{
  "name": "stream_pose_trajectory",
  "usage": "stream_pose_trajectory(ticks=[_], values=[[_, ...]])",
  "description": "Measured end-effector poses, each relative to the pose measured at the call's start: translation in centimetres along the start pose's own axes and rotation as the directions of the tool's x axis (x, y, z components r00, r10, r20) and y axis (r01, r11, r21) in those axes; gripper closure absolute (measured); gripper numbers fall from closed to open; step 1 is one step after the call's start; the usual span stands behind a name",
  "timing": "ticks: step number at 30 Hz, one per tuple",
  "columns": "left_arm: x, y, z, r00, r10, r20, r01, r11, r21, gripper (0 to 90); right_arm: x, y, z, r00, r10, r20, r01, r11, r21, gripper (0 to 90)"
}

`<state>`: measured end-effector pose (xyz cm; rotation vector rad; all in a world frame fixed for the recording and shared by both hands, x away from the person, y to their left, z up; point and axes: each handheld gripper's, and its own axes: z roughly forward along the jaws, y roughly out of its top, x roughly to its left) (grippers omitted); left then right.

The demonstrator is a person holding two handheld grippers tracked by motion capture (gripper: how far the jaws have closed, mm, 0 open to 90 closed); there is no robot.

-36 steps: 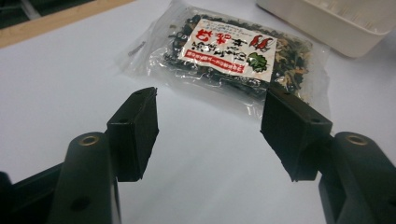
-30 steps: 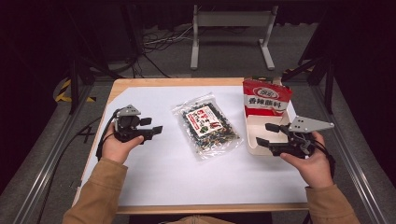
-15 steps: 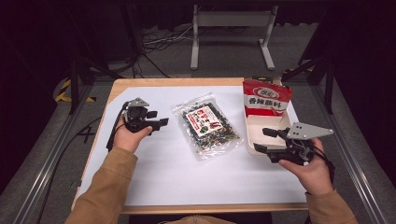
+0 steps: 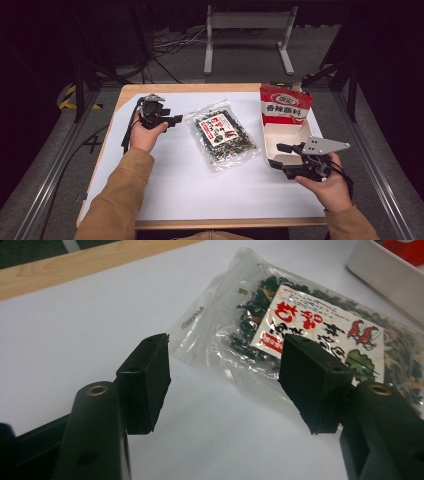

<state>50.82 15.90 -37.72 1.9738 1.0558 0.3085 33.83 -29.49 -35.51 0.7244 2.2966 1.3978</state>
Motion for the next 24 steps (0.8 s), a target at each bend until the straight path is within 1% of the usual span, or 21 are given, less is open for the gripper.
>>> stream_pose_trajectory(ticks=[2,3,6,8,10,12,13,16,18,21,22,24], values=[[0.4,0.2,0.4,1.0000,0.003,-0.004,-0.003,0.9999,-0.011,36.4,0.0,-0.2,0.2,1.0000,0.004,-0.002,-0.004,1.000,0.005,38.6],[0.5,0.2,0.6,1.0000,-0.003,-0.004,0.003,0.9997,-0.023,36.3,0.0,-0.3,0.3,1.0000,0.006,-0.003,-0.006,1.000,0.006,38.6],[1.1,0.2,1.1,0.9998,-0.018,-0.003,0.018,0.9992,-0.036,36.2,-0.1,-0.5,0.5,1.0000,0.009,-0.001,-0.009,1.000,0.006,38.7],[1.4,0.3,1.5,0.9997,-0.019,-0.014,0.018,0.9996,-0.021,35.7,-0.1,-0.6,0.7,0.9999,0.011,0.000,-0.011,1.000,0.005,39.6],[1.6,0.4,1.7,0.9997,-0.021,-0.013,0.020,0.9996,-0.019,35.6,-0.2,-0.8,0.9,0.9999,0.012,0.001,-0.012,1.000,0.007,40.5],[1.9,0.4,2.2,0.9991,-0.043,0.002,0.043,0.9990,-0.011,35.6,-0.1,-0.9,1.0,0.9999,0.013,0.001,-0.013,1.000,0.008,40.7],[2.0,0.5,2.6,0.9987,-0.051,-0.002,0.051,0.9987,-0.010,35.5,-0.1,-0.9,1.1,0.9998,0.017,0.002,-0.017,1.000,0.010,40.9],[2.2,0.5,3.3,0.9979,-0.062,-0.018,0.062,0.9980,-0.014,35.4,0.4,-1.1,1.3,0.9999,0.013,-0.006,-0.013,1.000,0.014,41.2],[2.6,0.4,4.0,0.9966,-0.082,-0.014,0.081,0.9962,-0.030,35.6,0.7,-1.1,1.3,0.9999,0.008,-0.011,-0.008,1.000,0.013,41.3],[2.8,0.2,4.6,0.9963,-0.084,-0.015,0.084,0.9961,-0.027,36.6,1.1,-1.0,1.3,0.9999,0.004,-0.014,-0.004,1.000,0.008,41.6],[2.9,0.2,4.9,0.9969,-0.077,-0.015,0.077,0.9968,-0.022,37.1,1.1,-1.0,1.3,0.9999,0.003,-0.013,-0.003,1.000,0.008,41.6],[3.0,0.2,5.4,0.9967,-0.078,-0.022,0.078,0.9970,-0.004,37.7,1.3,-1.1,1.3,0.9999,0.001,-0.013,-0.001,1.000,0.007,41.7]])
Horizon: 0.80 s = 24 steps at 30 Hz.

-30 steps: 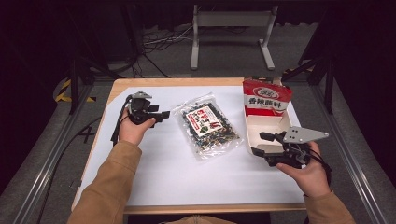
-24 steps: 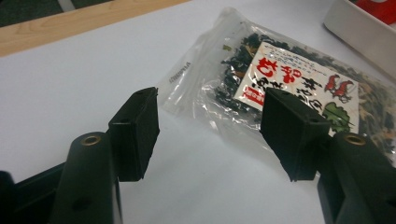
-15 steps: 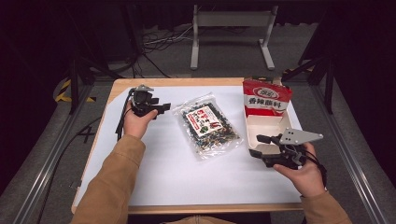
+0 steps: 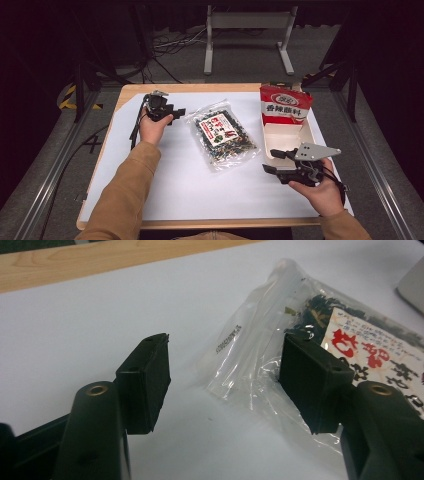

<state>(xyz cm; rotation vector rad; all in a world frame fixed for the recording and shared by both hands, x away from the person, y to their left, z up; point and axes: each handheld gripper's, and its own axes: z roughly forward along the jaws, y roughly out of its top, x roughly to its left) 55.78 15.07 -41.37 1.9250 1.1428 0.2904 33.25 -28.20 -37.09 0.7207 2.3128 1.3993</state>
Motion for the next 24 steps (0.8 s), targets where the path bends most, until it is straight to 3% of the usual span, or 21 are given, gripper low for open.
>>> stream_pose_trajectory(ticks=[3,6,17,20,24], values=[[0.1,0.0,0.6,0.9999,-0.011,0.008,0.011,0.9999,0.007,38.0,0.2,-0.2,0.1,1.0000,0.003,-0.001,-0.003,1.000,0.006,41.7],[0.1,-0.1,1.2,0.9978,-0.059,0.029,0.058,0.9977,0.034,36.0,0.4,-0.5,0.1,1.0000,0.009,-0.001,-0.009,1.000,0.013,41.7],[0.5,-0.1,2.7,0.9950,-0.091,0.042,0.089,0.9947,0.052,38.7,0.9,-1.3,0.0,0.9995,0.032,0.005,-0.032,0.999,0.028,41.7],[0.7,-0.2,3.1,0.9893,-0.133,0.059,0.129,0.9895,0.064,43.5,1.1,-1.4,0.0,0.9994,0.035,0.004,-0.035,0.999,0.033,41.6],[1.0,-0.4,3.5,0.9858,-0.156,0.062,0.152,0.9865,0.061,44.2,1.3,-1.6,0.0,0.9993,0.037,0.001,-0.037,0.999,0.038,41.5]])
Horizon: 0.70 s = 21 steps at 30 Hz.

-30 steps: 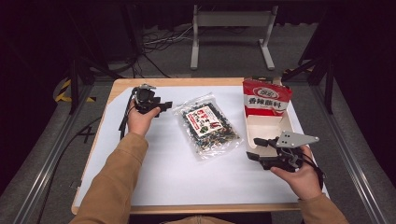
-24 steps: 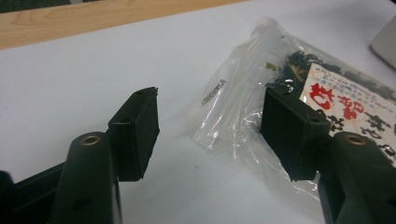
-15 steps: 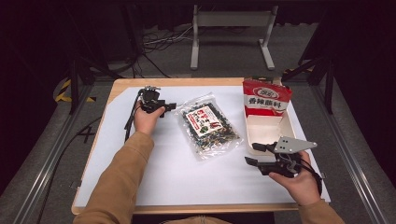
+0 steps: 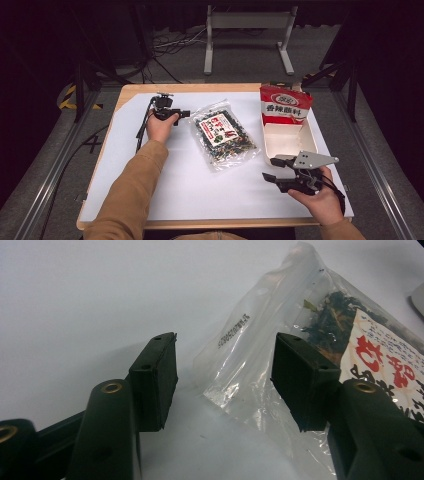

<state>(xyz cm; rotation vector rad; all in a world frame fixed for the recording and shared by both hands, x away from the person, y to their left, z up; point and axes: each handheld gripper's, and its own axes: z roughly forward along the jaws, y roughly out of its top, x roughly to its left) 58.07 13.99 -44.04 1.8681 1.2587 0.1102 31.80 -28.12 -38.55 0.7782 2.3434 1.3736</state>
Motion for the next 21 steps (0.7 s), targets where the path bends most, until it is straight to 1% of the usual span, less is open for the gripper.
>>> stream_pose_trajectory(ticks=[3,6,8,9,11,12,16,18,20,21], values=[[0.0,-0.1,0.2,1.0000,-0.002,-0.005,0.002,1.0000,0.007,44.2,0.0,-0.1,0.0,1.0000,0.002,-0.001,-0.002,1.000,0.000,41.3],[0.1,-0.1,0.4,1.0000,-0.007,0.001,0.007,1.0000,0.005,44.3,-0.1,-0.2,0.1,1.0000,0.005,-0.002,-0.005,1.000,0.002,41.2],[0.2,-0.1,0.6,0.9998,-0.016,0.008,0.016,0.9999,-0.007,45.0,0.0,-0.2,0.1,1.0000,0.006,-0.005,-0.006,1.000,0.005,41.1],[0.2,-0.1,0.7,0.9997,-0.020,0.014,0.020,0.9998,-0.002,45.5,0.0,-0.3,0.2,1.0000,0.004,-0.005,-0.004,1.000,0.008,41.1],[0.1,0.0,1.1,0.9996,-0.010,0.027,0.010,0.9997,0.021,46.6,0.1,-0.3,0.3,0.9999,0.004,-0.010,-0.004,1.000,0.010,40.9],[0.0,0.0,1.2,0.9996,-0.004,0.028,0.004,0.9999,0.015,46.8,0.1,-0.4,0.3,0.9999,0.005,-0.010,-0.004,1.000,0.011,40.8],[-0.2,0.0,1.3,0.9989,-0.017,0.044,0.017,0.9998,0.009,46.2,0.0,-0.5,0.4,0.9999,0.007,-0.011,-0.007,1.000,0.011,40.7],[-0.2,0.0,1.4,0.9986,-0.015,0.051,0.015,0.9999,0.009,46.1,0.0,-0.5,0.4,0.9999,0.009,-0.013,-0.009,1.000,0.013,40.6],[-0.2,-0.1,1.5,0.9979,-0.022,0.060,0.022,0.9997,0.009,46.2,0.0,-0.5,0.4,0.9999,0.007,-0.014,-0.007,1.000,0.015,40.6],[-0.2,-0.1,1.5,0.9977,-0.018,0.066,0.017,0.9998,0.010,46.3,0.0,-0.5,0.4,0.9998,0.008,-0.016,-0.008,1.000,0.014,40.5]])
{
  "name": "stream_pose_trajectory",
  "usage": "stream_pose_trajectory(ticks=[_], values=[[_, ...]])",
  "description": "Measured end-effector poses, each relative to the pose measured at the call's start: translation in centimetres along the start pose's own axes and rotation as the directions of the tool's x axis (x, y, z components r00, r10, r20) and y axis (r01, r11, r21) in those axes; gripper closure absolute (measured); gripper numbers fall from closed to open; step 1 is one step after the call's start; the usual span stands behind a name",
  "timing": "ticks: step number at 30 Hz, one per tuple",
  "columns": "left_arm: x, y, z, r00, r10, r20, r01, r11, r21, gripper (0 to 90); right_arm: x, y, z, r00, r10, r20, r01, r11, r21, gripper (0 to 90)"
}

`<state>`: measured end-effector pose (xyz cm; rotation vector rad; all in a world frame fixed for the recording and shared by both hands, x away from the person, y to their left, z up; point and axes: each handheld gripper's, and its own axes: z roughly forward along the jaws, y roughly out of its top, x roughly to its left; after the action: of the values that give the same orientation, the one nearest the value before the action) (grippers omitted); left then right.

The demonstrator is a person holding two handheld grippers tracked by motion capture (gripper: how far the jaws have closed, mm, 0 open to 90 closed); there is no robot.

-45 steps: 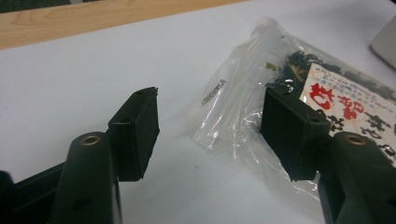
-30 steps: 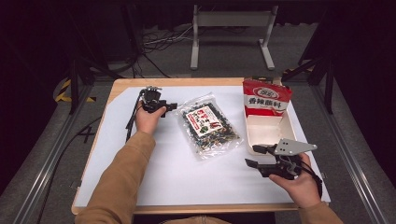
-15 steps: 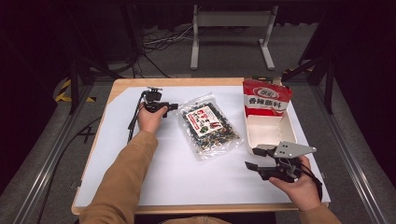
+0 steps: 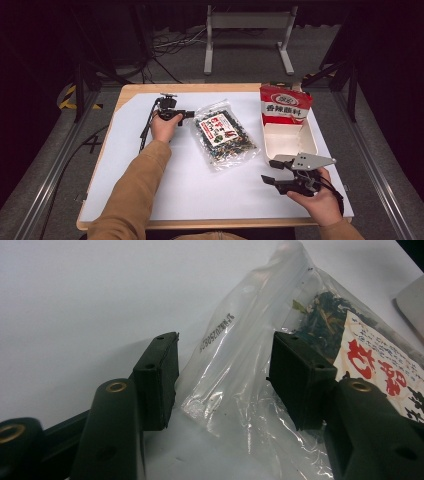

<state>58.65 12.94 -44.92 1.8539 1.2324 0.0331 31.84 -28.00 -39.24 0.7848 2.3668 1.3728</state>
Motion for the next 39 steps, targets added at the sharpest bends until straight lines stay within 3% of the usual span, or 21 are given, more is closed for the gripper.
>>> stream_pose_trajectory(ticks=[7,11,17,23,29,32,39], values=[[-0.72,0.06,-0.11,0.9996,0.028,-0.010,-0.028,0.9993,0.025,47.6,0.03,0.00,0.12,1.0000,-0.002,-0.001,0.002,1.000,0.001,40.1],[-0.65,0.06,-0.13,0.9998,0.015,-0.008,-0.015,0.9996,0.025,49.9,0.09,0.04,0.22,1.0000,-0.006,-0.004,0.006,1.000,0.001,39.9],[-0.20,0.11,-0.17,0.9993,-0.036,-0.004,0.036,0.9993,0.008,55.4,0.03,0.01,0.26,1.0000,-0.008,-0.003,0.008,1.000,0.001,39.7],[-0.37,0.00,0.18,0.9965,-0.002,-0.083,0.004,0.9998,0.019,69.9,-0.01,0.03,0.15,1.0000,-0.009,-0.001,0.009,1.000,-0.007,39.5],[-0.52,-0.03,0.21,0.9908,0.038,-0.130,-0.034,0.9990,0.030,85.0,0.05,0.07,0.07,1.0000,-0.009,-0.003,0.009,1.000,-0.012,39.5],[-0.57,-0.04,0.19,0.9898,0.054,-0.131,-0.050,0.9982,0.034,89.8,0.07,0.10,0.01,1.0000,-0.008,-0.004,0.008,1.000,-0.017,39.5],[-0.75,0.23,-0.67,0.9888,0.079,-0.127,-0.076,0.9968,0.026,90.0,0.02,0.14,-0.06,1.0000,-0.006,-0.001,0.006,1.000,-0.019,39.5]])
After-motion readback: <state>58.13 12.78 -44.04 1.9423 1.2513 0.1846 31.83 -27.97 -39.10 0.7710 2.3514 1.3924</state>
